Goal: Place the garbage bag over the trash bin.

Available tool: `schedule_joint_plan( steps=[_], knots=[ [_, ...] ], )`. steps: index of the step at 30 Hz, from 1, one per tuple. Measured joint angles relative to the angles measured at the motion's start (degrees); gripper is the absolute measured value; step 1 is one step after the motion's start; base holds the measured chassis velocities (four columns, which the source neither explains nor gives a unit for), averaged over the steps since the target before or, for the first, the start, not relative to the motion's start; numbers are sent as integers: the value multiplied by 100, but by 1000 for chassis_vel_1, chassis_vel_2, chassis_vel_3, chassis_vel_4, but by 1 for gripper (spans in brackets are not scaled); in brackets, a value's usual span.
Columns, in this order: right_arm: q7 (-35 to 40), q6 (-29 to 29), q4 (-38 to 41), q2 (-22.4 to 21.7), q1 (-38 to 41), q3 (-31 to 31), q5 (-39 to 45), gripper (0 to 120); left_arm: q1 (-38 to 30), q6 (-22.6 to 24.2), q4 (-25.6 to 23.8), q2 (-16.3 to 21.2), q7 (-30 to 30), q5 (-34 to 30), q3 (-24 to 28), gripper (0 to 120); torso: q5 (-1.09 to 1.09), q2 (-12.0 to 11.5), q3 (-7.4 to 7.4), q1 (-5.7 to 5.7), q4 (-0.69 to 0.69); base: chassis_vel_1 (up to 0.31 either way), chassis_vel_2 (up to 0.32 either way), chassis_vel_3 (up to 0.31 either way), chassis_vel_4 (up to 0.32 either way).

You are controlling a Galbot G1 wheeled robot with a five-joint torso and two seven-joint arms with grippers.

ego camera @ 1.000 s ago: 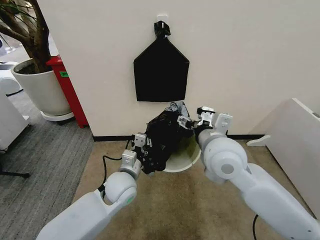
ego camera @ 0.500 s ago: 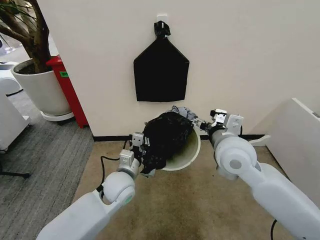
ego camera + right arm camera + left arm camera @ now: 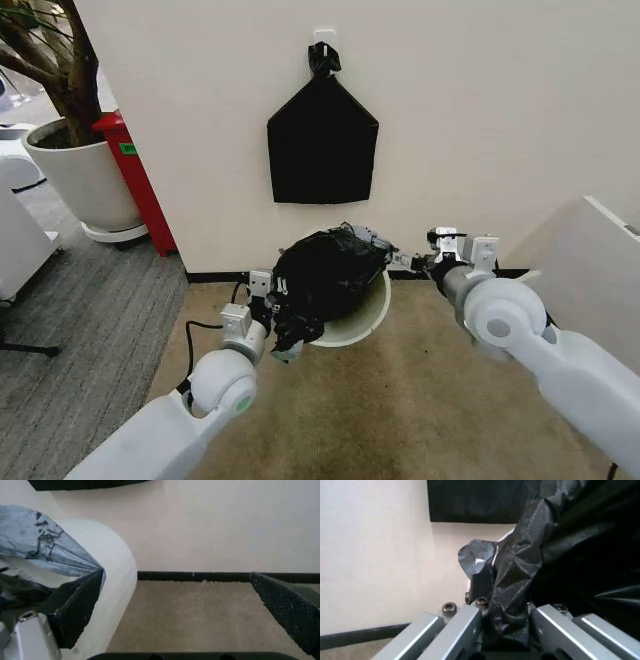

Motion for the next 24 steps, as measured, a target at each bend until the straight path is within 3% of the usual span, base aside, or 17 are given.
schedule_joint_plan(
  steps=[10, 15, 18, 24],
  knots=[
    [-1479, 386, -558, -142, -133, 227, -266, 99, 453, -300, -219, 142, 546, -213, -271, 0, -1, 0, 0, 0, 1, 0, 0, 0, 0],
    [-2741, 812, -1029, -186, -216, 198, -865, 99, 586, -389, -348, 194, 605, -291, -311, 0, 2, 0, 0, 0, 1, 0, 0, 0, 0],
    [-2813, 883, -993, -204, -295, 234, -909, 100, 610, -378, -366, 195, 525, -330, -323, 0, 1, 0, 0, 0, 0, 0, 0, 0, 0],
    [-2128, 833, -437, -269, -629, 671, -267, 100, 651, -211, -331, 129, 193, -825, -429, 0, -1, 0, 0, 0, 1, 0, 0, 0, 0]
  ],
)
